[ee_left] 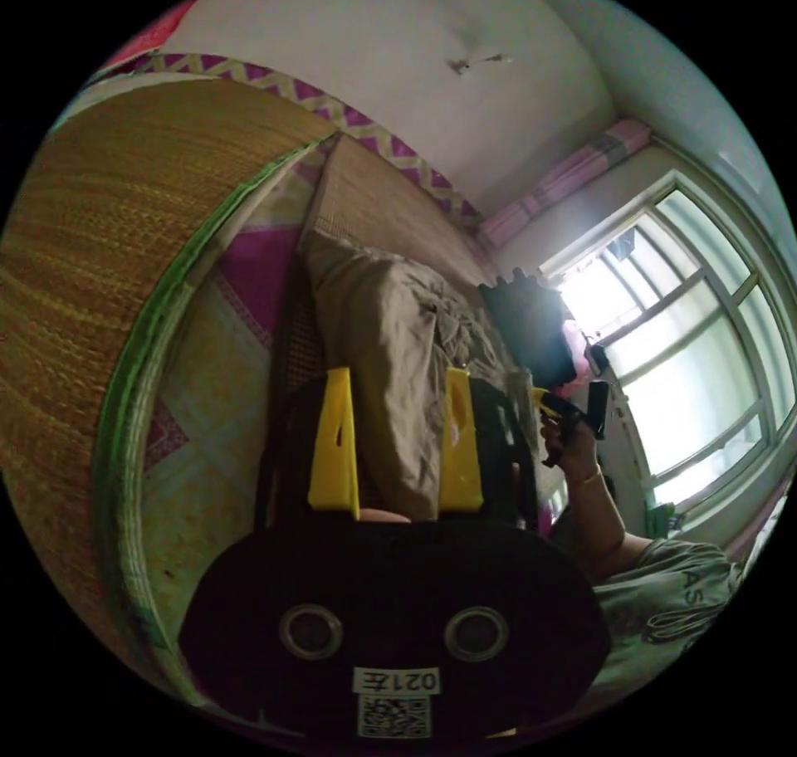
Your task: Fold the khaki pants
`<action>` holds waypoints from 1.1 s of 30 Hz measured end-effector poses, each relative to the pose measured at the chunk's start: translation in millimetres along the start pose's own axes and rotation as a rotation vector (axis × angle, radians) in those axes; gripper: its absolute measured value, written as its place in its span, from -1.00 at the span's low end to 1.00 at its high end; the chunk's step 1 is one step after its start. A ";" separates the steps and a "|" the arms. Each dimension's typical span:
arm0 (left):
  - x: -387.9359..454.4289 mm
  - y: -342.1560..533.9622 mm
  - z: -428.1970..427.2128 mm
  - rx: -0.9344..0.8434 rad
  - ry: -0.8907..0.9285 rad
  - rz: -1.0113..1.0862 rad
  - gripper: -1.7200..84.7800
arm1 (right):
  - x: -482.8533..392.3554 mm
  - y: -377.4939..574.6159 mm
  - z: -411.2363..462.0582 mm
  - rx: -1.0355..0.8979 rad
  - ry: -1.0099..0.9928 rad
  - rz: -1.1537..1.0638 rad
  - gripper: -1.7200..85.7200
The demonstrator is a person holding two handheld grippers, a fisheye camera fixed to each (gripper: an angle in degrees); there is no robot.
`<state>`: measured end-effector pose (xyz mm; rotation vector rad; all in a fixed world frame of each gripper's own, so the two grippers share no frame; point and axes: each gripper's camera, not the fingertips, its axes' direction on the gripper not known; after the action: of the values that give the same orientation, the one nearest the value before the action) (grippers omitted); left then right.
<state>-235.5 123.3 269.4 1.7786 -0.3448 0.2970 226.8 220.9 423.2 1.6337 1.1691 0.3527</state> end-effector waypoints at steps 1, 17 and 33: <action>-2.0 -0.5 2.0 -0.004 -0.019 -0.014 -0.74 | 7.6 -3.0 1.8 -0.011 -0.029 0.013 -0.67; 121.2 -72.9 191.1 -0.196 -0.052 0.356 -0.93 | 108.1 -20.6 -198.8 0.147 -0.079 -0.012 -0.86; 177.0 98.7 227.9 0.152 -0.579 0.327 -0.97 | 62.0 52.1 -160.6 0.110 0.883 -0.181 -0.80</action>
<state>-106.5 -132.9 372.7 1.9349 -1.0543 0.0271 168.7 364.8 514.3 1.4661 1.9985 0.9631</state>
